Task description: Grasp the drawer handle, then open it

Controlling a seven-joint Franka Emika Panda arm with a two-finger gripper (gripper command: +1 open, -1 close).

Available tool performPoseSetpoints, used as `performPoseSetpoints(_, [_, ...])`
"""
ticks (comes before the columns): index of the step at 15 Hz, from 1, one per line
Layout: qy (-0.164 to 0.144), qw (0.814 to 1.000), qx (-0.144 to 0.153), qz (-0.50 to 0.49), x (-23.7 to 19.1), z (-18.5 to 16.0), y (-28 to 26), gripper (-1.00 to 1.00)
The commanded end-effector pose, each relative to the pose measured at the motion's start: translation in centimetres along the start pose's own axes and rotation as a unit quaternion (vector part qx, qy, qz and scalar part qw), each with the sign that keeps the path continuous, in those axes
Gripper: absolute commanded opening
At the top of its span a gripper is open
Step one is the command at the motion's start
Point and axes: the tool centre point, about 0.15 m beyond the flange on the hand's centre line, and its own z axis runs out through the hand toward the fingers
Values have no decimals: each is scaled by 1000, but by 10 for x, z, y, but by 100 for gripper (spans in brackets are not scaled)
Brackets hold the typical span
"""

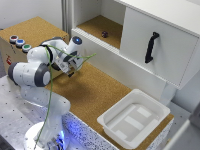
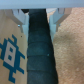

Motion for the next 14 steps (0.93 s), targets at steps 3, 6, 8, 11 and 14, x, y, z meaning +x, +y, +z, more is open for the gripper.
performPoseSetpoints(3, [28, 999, -9, 29, 2, -21, 58, -100])
performPoseSetpoints(6, [31, 999, -13, 34, 1, -28, 65, -100])
performPoseSetpoints(8, [28, 999, 0, 40, 2, -36, 71, -100])
performPoseSetpoints(11, [24, 999, -6, 49, 3, -53, 76, 100])
performPoseSetpoints(14, [9, 999, -17, 38, 0, -69, 72, 100])
